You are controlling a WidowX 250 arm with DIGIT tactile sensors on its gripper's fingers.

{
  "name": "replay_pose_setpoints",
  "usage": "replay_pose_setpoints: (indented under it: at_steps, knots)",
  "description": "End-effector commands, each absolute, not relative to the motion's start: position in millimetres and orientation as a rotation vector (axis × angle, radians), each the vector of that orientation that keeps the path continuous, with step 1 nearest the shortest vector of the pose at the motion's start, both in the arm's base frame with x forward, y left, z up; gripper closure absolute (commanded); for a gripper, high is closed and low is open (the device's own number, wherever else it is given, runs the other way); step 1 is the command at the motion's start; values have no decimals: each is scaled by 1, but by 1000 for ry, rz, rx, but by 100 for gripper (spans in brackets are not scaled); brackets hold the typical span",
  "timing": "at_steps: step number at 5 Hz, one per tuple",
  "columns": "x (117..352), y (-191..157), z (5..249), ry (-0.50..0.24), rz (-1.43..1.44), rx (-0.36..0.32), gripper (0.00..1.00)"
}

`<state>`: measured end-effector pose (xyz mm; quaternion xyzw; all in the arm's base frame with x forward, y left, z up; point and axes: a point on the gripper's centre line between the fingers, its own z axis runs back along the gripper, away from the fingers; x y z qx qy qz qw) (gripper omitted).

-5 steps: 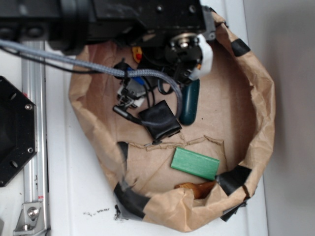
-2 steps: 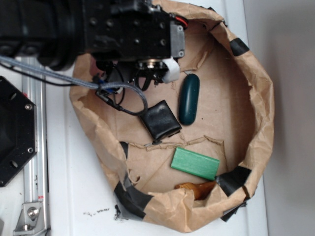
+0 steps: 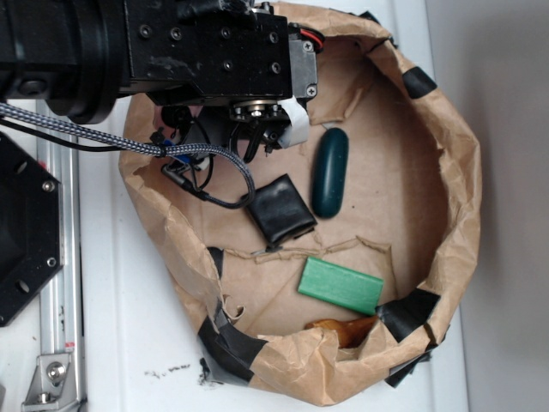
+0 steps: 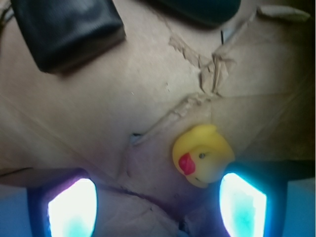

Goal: Grab the yellow duck.

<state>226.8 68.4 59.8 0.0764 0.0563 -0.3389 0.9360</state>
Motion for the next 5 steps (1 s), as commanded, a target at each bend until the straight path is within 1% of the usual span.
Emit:
replay_pose_setpoints:
  at_steps: [1, 2, 3, 4, 5]
  knots:
    - [236, 58, 77, -11, -686, 93, 0]
    - [233, 55, 64, 21, -703, 83, 0]
    - [233, 59, 51, 48, -693, 90, 0]
    - [236, 70, 44, 49, -669, 77, 0]
    - [239, 91, 43, 67, -625, 148, 0]
